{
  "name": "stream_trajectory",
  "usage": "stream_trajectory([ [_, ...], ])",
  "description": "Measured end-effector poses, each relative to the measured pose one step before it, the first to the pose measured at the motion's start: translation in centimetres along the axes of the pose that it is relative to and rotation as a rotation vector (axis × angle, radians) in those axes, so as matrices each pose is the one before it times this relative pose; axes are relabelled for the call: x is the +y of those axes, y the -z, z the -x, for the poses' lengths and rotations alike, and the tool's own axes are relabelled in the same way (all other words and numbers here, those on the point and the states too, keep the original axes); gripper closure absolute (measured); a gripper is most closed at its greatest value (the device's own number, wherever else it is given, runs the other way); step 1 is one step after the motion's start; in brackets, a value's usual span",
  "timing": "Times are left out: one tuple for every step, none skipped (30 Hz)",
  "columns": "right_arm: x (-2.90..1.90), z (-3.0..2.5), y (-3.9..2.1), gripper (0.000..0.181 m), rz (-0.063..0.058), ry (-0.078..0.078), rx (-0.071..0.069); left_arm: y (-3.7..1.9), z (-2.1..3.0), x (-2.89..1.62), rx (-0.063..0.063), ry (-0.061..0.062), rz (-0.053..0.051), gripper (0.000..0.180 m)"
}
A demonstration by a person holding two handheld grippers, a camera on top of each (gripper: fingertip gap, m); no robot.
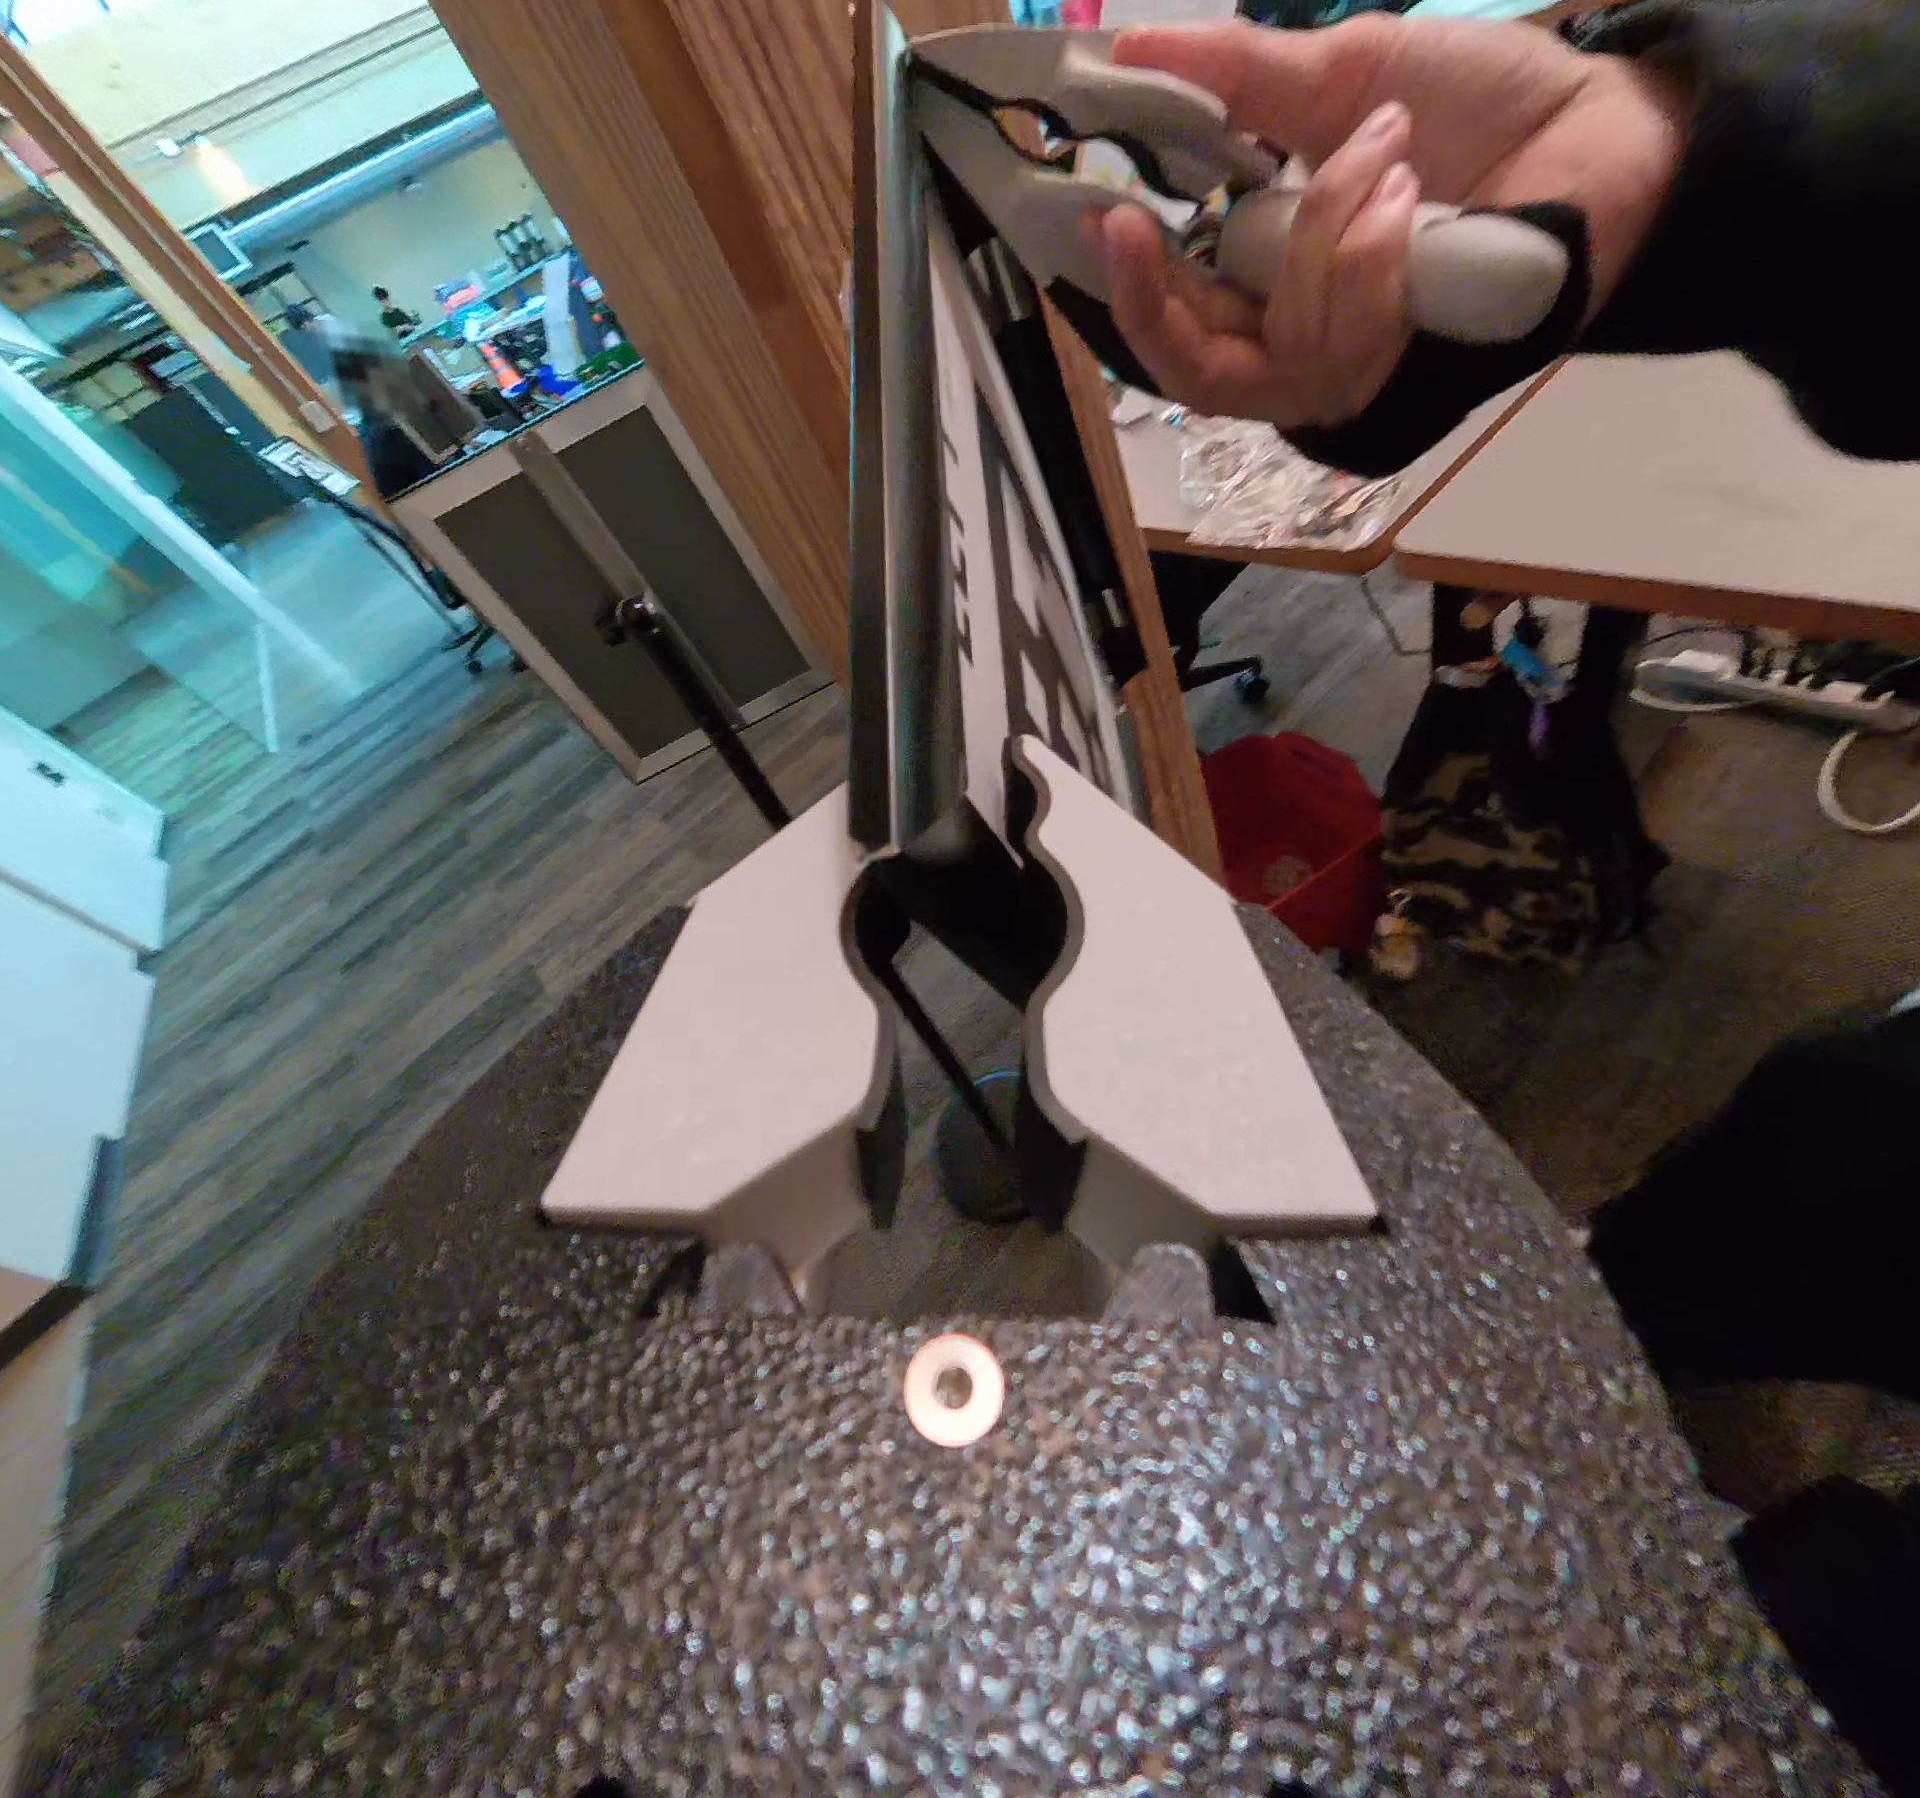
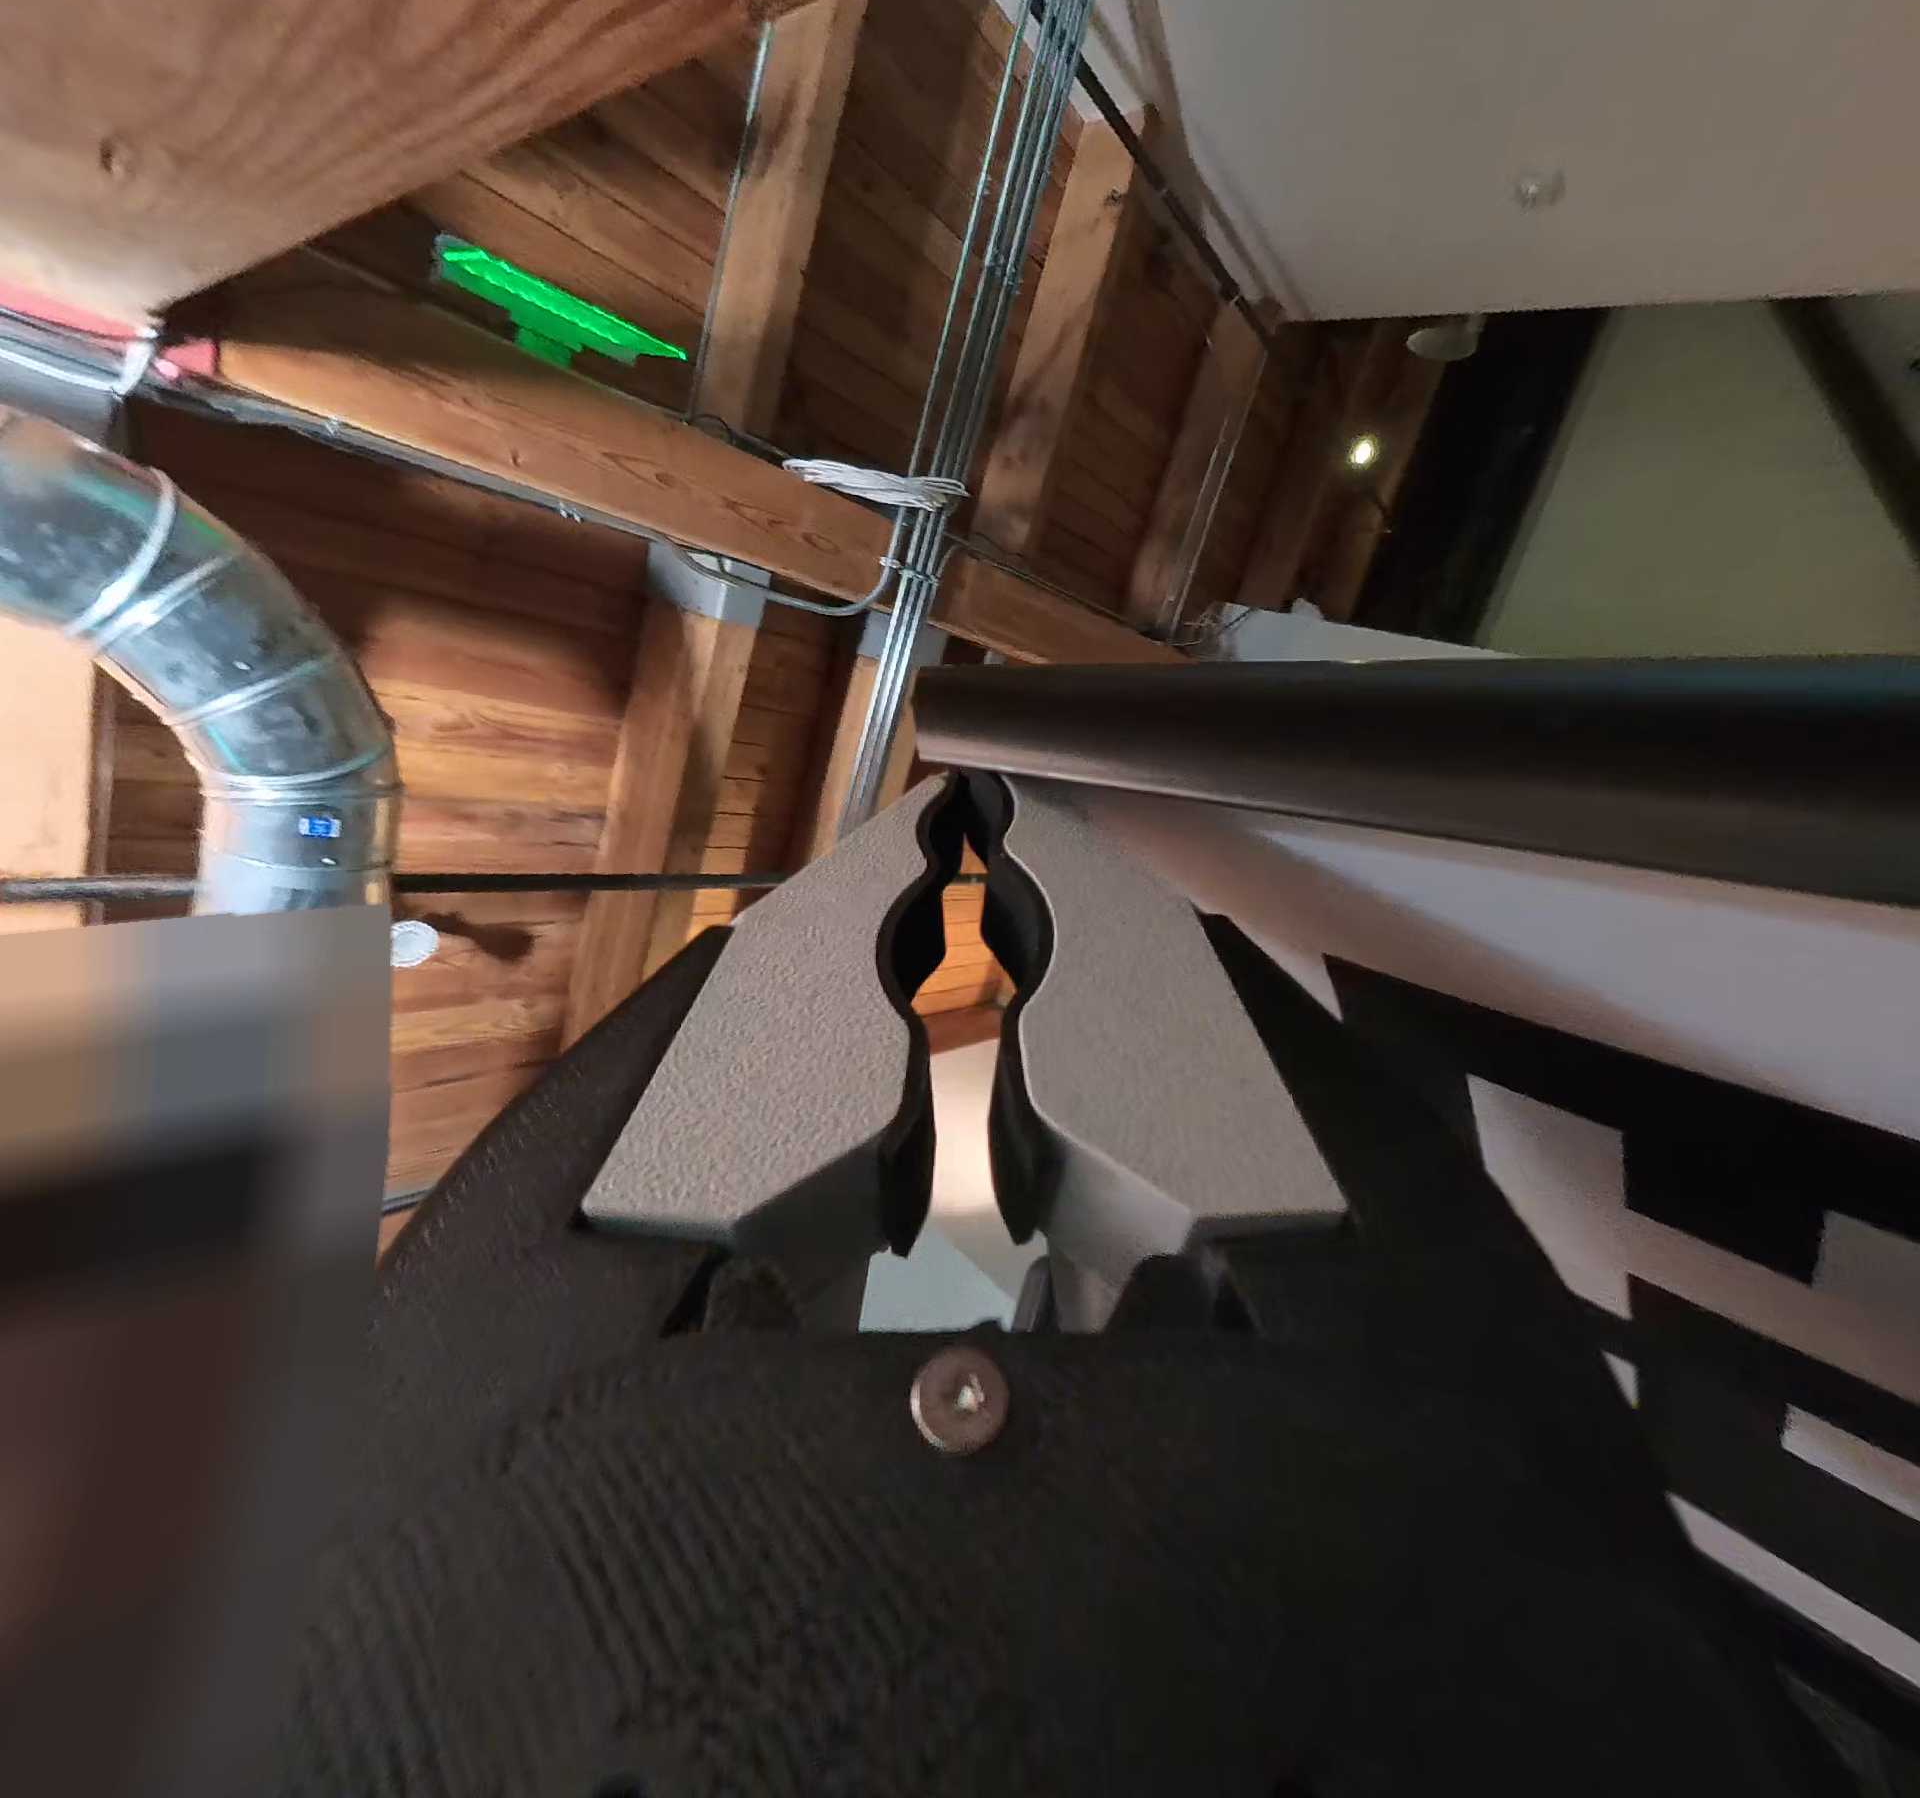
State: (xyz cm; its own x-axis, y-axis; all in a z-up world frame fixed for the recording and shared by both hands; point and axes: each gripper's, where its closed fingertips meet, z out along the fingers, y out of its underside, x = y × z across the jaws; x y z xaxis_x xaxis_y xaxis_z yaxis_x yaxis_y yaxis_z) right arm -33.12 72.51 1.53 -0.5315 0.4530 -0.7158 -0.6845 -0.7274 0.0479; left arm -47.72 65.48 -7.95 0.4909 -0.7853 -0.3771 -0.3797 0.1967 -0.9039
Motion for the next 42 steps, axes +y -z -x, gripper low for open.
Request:
stream_trajectory([
  [0.087, 0.103, 0.121, 0.181, 0.0103, 0.0122, -0.0141, 0.025, 0.120, 0.080, -0.0092, -0.0143, 0.0098, 0.166],
  [0.128, 0.053, 0.134, 0.181, 0.0328, 0.0421, -0.0138, 0.072, -0.100, -0.060, 0.0074, 0.0010, -0.0030, 0.166],
  [0.134, -0.079, 0.113, 0.181, 0.0365, 0.0623, -0.0028, 0.085, -0.212, -0.168, 0.0141, 0.0117, -0.0155, 0.166],
  [0.125, -0.205, 0.046, 0.181, 0.0289, 0.0863, 0.0187, 0.070, -0.199, -0.165, 0.0097, 0.0136, -0.0197, 0.166],
  [0.328, -0.221, 0.023, 0.181, 0.0447, 0.1206, 0.0223, 0.065, -0.193, -0.108, 0.0093, 0.0111, -0.0229, 0.166],
  [0.383, -0.254, 0.022, 0.179, 0.0432, 0.0719, 0.0128, 0.065, -0.255, -0.164, 0.0154, 0.0102, -0.0321, 0.166],
  [-0.022, 0.013, -0.015, 0.180, -0.0092, 0.0024, -0.0183, 0.015, -0.274, -0.214, 0.0163, 0.0142, -0.0375, 0.167],
  [0.034, -0.020, -0.020, 0.180, -0.0099, 0.0205, -0.0126, -0.004, -0.129, -0.150, 0.0076, 0.0140, -0.0338, 0.167],
  [0.050, 0.002, -0.027, 0.178, -0.0073, 0.0125, -0.0096, 0.018, -0.025, -0.087, 0.0025, 0.0148, -0.0326, 0.167],
  [0.039, 0.151, -0.123, 0.172, -0.0055, -0.0124, -0.0133, 0.043, 0.052, -0.041, 0.0020, 0.0249, -0.0323, 0.166],
  [0.203, 0.143, -0.185, 0.167, 0.0024, -0.0068, -0.0093, 0.028, 0.093, 0.113, 0.0007, 0.0311, -0.0227, 0.167],
  [0.310, 0.033, -0.179, 0.165, 0.0049, -0.0043, -0.0055, -0.076, -0.010, 0.302, 0.0035, 0.0254, -0.0122, 0.167],
  [0.390, -0.142, -0.197, 0.168, 0.0039, 0.0069, 0.0090, -0.246, -0.127, 0.419, 0.0069, 0.0185, -0.0046, 0.168],
  [0.457, -0.175, -0.221, 0.172, 0.0029, 0.0214, 0.0169, -0.360, -0.302, 0.423, 0.0160, 0.0188, -0.0005, 0.170],
  [0.066, -0.154, -0.102, 0.174, -0.0131, 0.0192, 0.0136, -0.275, -0.100, 0.206, 0.0049, 0.0185, -0.0040, 0.169],
  [-0.139, -0.182, 0.060, 0.177, -0.0055, 0.0218, 0.0071, -0.165, 0.246, -0.011, -0.0178, 0.0083, -0.0009, 0.172],
  [-0.249, -0.183, 0.047, 0.178, -0.0092, 0.0047, -0.0009, -0.207, 0.108, -0.006, -0.0097, 0.0014, 0.0096, 0.174],
  [-0.239, -0.119, 0.033, 0.178, -0.0077, -0.0014, -0.0002, -0.187, 0.046, -0.015, -0.0021, 0.0015, 0.0079, 0.174],
  [-0.056, -0.008, 0.006, 0.178, 0.0018, 0.0080, 0.0006, -0.069, 0.069, 0.012, 0.0019, 0.0038, -0.0005, 0.175],
  [0.066, 0.079, -0.001, 0.176, 0.0017, 0.0026, -0.0028, 0.014, 0.085, 0.014, 0.0035, 0.0096, -0.0076, 0.175],
  [0.100, -0.006, -0.025, 0.177, 0.0016, 0.0030, 0.0042, 0.065, 0.071, 0.013, 0.0023, 0.0094, -0.0064, 0.176],
  [0.052, -0.003, -0.045, 0.178, -0.0033, 0.0043, 0.0066, 0.052, 0.019, 0.030, 0.0023, 0.0043, -0.0007, 0.176],
  [0.025, -0.012, -0.028, 0.178, -0.0057, 0.0060, 0.0047, 0.017, 0.026, 0.020, -0.0001, 0.0017, 0.0018, 0.176],
  [-0.019, -0.008, 0.004, 0.177, -0.0104, 0.0010, -0.0020, -0.007, 0.062, 0.011, -0.0023, 0.0027, 0.0011, 0.177],
  [-0.007, -0.039, -0.027, 0.177, -0.0076, 0.0041, -0.0019, -0.008, 0.057, 0.009, -0.0030, 0.0035, 0.0003, 0.177],
  [0.009, -0.033, -0.065, 0.177, 0.0000, 0.0076, 0.0007, 0.001, 0.058, 0.010, -0.0028, 0.0040, -0.0011, 0.178],
  [0.030, -0.026, -0.070, 0.176, 0.0004, 0.0042, 0.0007, 0.024, 0.063, 0.014, -0.0019, 0.0034, -0.0016, 0.178],
  [0.017, -0.027, -0.051, 0.176, -0.0015, 0.0034, 0.0021, 0.004, 0.057, 0.017, -0.0020, 0.0026, -0.0006, 0.178],
  [0.021, -0.006, -0.055, 0.175, -0.0016, 0.0062, 0.0028, -0.004, 0.050, 0.008, -0.0018, 0.0025, -0.0005, 0.178],
  [-0.019, -0.013, -0.039, 0.174, -0.0054, -0.0043, 0.0008, -0.023, 0.032, 0.011, -0.0024, 0.0018, -0.0008, 0.179],
  [-0.029, -0.027, -0.013, 0.171, -0.0053, 0.0030, 0.0021, -0.053, 0.033, 0.004, -0.0027, 0.0016, -0.0006, 0.179],
  [-0.032, -0.041, 0.029, 0.172, 0.0004, 0.0127, 0.0052, -0.046, 0.012, -0.001, -0.0019, 0.0018, -0.0001, 0.179],
  [-0.055, -0.028, 0.003, 0.172, 0.0044, -0.0074, 0.0005, -0.050, 0.025, 0.000, -0.0021, 0.0015, -0.0001, 0.179],
  [-0.052, 0.004, 0.020, 0.175, -0.0004, -0.0250, -0.0089, -0.039, 0.030, 0.004, -0.0033, 0.0012, -0.0012, 0.179],
  [-0.045, 0.025, 0.054, 0.176, -0.0065, -0.0337, -0.0144, -0.050, 0.025, 0.004, -0.0020, 0.0023, -0.0028, 0.179],
  [-0.039, 0.045, 0.021, 0.177, -0.0041, -0.0424, -0.0105, -0.035, 0.031, 0.019, -0.0022, 0.0030, -0.0031, 0.179],
  [-0.023, 0.010, 0.007, 0.178, -0.0061, -0.0158, 0.0078, -0.022, 0.084, 0.006, -0.0060, 0.0020, -0.0019, 0.180],
  [-0.041, -0.002, -0.010, 0.178, -0.0079, -0.0104, 0.0145, -0.025, 0.095, 0.011, -0.0079, 0.0000, 0.0001, 0.180],
  [-0.051, 0.000, 0.006, 0.179, -0.0066, -0.0252, 0.0080, -0.033, 0.127, 0.002, -0.0095, -0.0011, 0.0023, 0.180],
  [-0.093, 0.003, 0.035, 0.179, -0.0143, -0.0271, 0.0081, -0.065, 0.234, -0.007, -0.0173, -0.0029, 0.0045, 0.180],
  [-0.097, 0.020, 0.028, 0.179, -0.0230, -0.0475, 0.0119, -0.106, 0.225, -0.003, -0.0189, -0.0042, 0.0050, 0.180],
  [-0.108, 0.080, 0.028, 0.180, -0.0223, -0.0548, 0.0055, -0.084, 0.107, 0.003, -0.0088, -0.0014, 0.0024, 0.180],
])
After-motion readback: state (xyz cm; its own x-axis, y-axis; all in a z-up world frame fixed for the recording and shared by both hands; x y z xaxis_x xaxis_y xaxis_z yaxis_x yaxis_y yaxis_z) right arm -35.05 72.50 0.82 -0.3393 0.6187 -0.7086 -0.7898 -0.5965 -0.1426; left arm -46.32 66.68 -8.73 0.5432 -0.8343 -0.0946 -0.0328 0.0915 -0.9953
